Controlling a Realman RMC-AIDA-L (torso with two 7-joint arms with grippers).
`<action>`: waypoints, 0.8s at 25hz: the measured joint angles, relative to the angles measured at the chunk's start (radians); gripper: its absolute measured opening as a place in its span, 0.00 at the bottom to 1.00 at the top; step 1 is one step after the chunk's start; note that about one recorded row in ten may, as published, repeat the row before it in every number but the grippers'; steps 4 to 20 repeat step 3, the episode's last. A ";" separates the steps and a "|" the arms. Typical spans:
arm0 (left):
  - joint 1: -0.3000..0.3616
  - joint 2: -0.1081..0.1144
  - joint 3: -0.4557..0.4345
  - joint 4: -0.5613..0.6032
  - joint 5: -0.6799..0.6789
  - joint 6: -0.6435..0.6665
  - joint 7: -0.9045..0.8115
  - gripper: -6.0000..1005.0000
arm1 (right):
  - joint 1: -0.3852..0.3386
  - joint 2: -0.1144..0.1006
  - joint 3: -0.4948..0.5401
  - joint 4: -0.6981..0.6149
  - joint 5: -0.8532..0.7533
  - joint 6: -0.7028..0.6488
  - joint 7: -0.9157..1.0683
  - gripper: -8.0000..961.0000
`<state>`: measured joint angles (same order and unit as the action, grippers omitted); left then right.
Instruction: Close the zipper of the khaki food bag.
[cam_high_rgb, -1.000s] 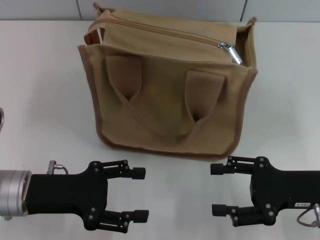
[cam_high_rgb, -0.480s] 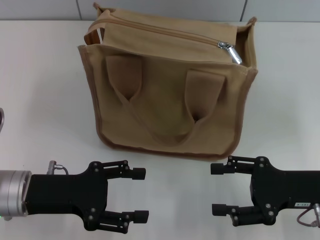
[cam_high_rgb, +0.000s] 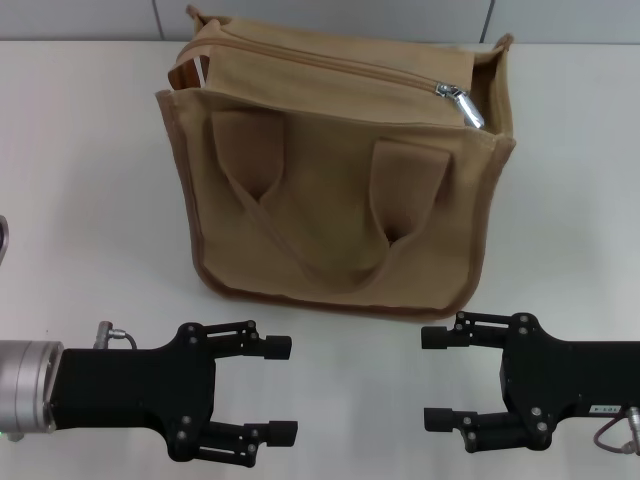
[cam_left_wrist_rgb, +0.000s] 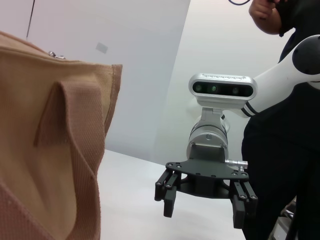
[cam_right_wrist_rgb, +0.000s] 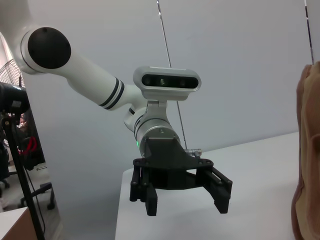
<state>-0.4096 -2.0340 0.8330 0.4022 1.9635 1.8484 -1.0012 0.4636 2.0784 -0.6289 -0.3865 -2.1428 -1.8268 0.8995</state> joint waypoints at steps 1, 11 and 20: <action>0.000 0.000 0.000 0.000 0.000 0.000 0.000 0.83 | 0.000 0.000 0.000 0.000 0.000 0.000 0.000 0.80; 0.000 0.000 0.000 0.000 0.000 0.000 0.000 0.83 | 0.001 0.000 0.000 0.000 0.000 0.000 0.001 0.80; 0.000 0.000 0.000 0.000 0.000 0.000 0.000 0.83 | 0.001 0.000 0.000 0.000 0.000 0.000 0.001 0.80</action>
